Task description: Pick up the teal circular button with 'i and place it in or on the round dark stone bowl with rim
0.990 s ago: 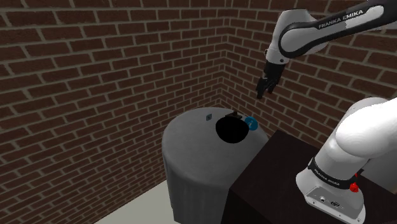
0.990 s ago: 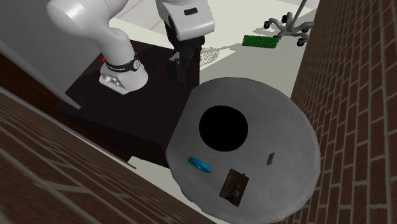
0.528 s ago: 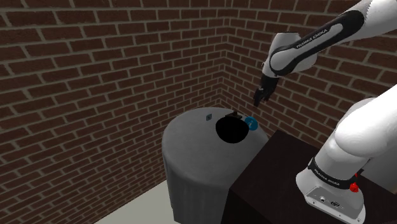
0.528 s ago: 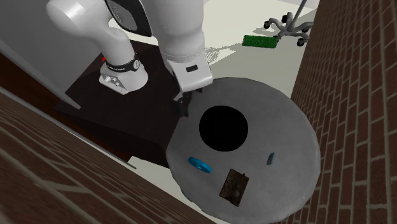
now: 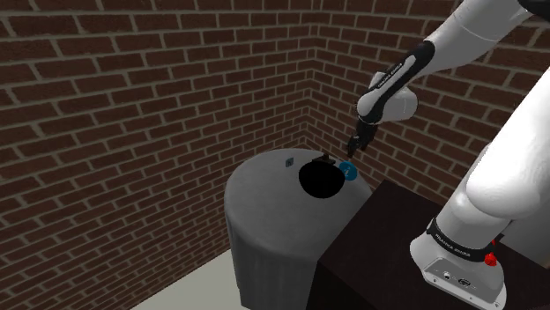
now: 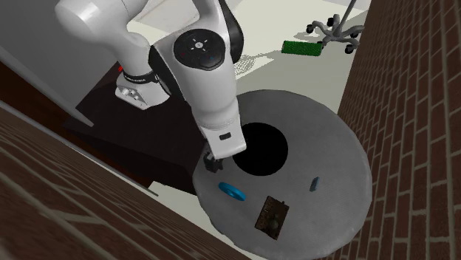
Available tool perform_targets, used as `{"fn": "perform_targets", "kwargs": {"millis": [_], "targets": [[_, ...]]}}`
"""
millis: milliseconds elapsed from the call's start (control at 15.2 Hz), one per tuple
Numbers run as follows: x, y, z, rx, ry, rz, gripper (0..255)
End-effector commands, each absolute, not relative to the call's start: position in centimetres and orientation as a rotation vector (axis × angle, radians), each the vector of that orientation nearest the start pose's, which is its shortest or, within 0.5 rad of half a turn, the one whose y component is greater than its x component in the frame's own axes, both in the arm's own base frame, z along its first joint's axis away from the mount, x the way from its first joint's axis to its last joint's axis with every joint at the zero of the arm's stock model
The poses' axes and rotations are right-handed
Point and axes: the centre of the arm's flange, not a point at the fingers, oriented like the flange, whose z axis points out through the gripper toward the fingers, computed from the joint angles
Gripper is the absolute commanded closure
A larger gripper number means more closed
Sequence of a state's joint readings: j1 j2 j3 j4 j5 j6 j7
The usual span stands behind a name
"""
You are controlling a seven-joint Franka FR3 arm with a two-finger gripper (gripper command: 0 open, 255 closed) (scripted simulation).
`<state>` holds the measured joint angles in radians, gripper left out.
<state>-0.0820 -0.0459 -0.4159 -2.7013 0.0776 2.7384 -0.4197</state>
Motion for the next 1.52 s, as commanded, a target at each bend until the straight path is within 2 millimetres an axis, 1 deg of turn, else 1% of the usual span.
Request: {"fn": "perform_targets", "kwargs": {"millis": [0, 396, 462, 858, 924, 1452], "targets": [[36.8, -21.8, 22.9, -3.122, 0.243, -0.160, 0], [38.5, -26.0, 16.6, -3.124, 0.268, -0.195, 0], [38.5, -26.2, 16.4, -3.124, 0.269, -0.196, 0], [38.9, -26.2, 13.2, -3.124, 0.269, -0.196, 0], [39.0, -26.2, 12.4, -3.124, 0.269, -0.196, 0], [39.0, -26.2, 12.4, -3.124, 0.269, -0.196, 0]]}}
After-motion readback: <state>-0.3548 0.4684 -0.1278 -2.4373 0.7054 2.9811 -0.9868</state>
